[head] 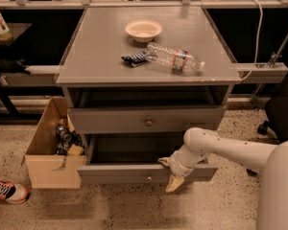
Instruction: Open middle drawer
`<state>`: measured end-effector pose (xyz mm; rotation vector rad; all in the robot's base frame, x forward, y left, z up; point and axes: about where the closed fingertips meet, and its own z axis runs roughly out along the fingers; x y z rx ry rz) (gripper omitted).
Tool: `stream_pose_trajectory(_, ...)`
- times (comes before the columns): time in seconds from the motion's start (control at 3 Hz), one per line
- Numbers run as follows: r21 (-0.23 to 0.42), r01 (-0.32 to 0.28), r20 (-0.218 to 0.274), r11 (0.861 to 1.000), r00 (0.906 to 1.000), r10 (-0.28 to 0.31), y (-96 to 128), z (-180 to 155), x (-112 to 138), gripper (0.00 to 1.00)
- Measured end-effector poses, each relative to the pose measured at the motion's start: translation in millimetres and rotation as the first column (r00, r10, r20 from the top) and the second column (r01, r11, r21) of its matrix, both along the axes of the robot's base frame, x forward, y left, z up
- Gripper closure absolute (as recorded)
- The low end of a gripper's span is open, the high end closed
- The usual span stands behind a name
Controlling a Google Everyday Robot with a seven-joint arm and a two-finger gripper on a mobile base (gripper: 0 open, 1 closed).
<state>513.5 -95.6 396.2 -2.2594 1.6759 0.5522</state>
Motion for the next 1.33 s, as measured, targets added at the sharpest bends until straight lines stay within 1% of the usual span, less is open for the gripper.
stream_pose_trajectory(0.33, 0.0, 0.0, 0.0, 1.0, 1.0, 0.0, -1, 3, 2, 0.62)
stream_pose_trajectory(0.67, 0.028, -0.068, -0.022, 0.997, 0.9974, 0.069, 13, 12, -23, 0.86)
stream_pose_trajectory(1.0, 0.032, -0.081, -0.027, 0.996, 0.9963, 0.082, 16, 12, -28, 0.88)
stream_pose_trajectory(1.33, 0.032, -0.081, -0.027, 0.996, 0.9963, 0.082, 16, 12, -28, 0.67)
